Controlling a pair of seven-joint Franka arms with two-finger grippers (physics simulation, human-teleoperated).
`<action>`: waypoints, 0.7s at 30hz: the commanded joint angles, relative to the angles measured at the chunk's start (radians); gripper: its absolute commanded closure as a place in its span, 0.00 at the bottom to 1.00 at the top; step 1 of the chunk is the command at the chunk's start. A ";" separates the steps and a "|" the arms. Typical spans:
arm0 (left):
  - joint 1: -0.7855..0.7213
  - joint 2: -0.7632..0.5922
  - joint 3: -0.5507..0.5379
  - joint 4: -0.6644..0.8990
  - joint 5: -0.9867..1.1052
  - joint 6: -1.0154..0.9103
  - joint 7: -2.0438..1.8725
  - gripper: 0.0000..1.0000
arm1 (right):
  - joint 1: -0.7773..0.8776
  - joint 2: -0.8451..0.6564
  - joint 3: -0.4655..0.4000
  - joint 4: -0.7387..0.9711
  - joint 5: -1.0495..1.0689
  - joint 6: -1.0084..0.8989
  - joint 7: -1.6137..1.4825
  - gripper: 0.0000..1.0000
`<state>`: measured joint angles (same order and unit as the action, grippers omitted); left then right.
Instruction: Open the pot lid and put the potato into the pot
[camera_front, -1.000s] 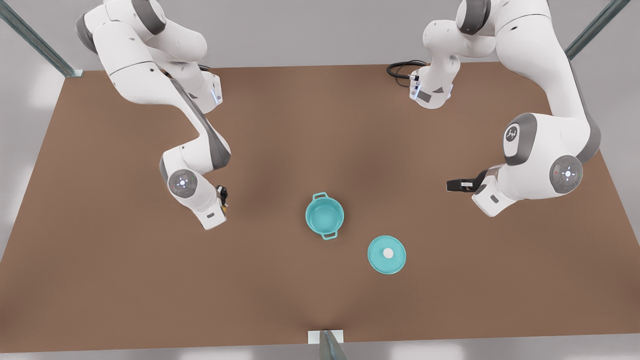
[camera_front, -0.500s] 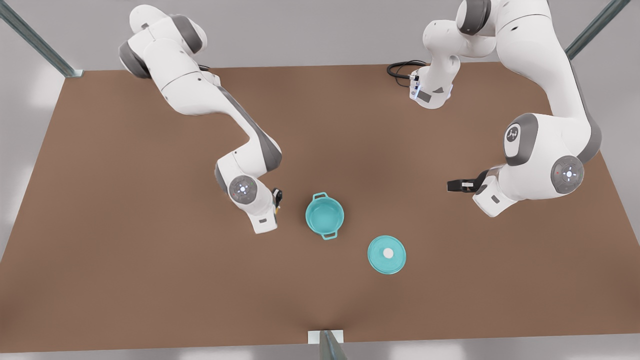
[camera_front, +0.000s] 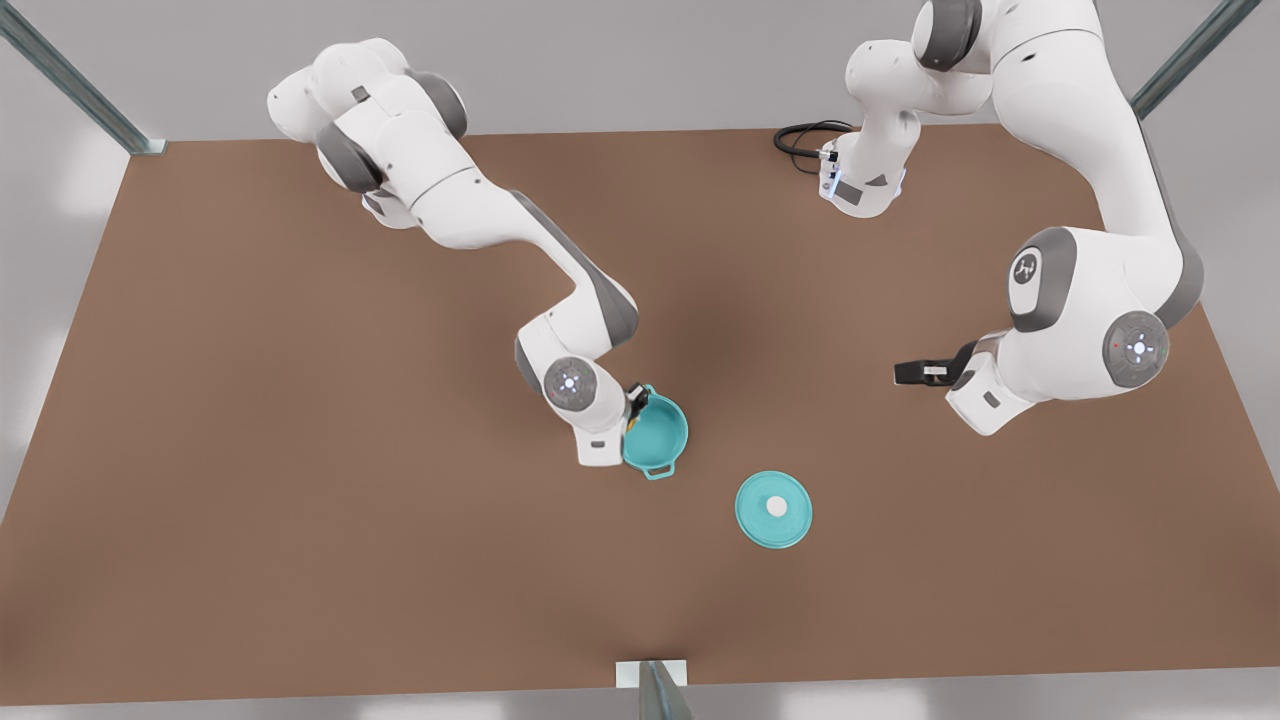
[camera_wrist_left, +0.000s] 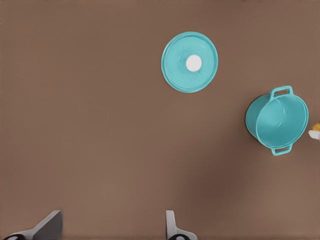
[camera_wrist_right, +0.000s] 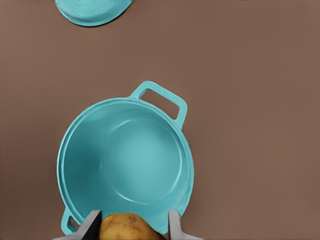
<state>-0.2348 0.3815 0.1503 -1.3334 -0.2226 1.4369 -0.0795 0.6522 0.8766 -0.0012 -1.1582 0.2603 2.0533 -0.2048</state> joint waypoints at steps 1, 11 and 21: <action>0.000 -0.001 0.000 -0.001 0.000 -0.001 -0.025 0.00 | 0.020 0.024 -0.016 0.020 0.031 0.076 0.318 0.43; 0.000 -0.001 0.000 -0.001 0.002 -0.001 -0.025 0.00 | 0.047 0.079 -0.028 0.074 0.034 0.111 0.404 0.00; 0.008 0.001 0.000 0.046 0.055 -0.001 -0.020 0.00 | -0.514 -0.435 -0.278 -0.222 -0.164 -0.409 0.064 0.00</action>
<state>-0.2260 0.3830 0.1509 -1.2889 -0.1845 1.4363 -0.0954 0.1641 0.4621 -0.2795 -1.3722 0.1008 1.7678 0.0065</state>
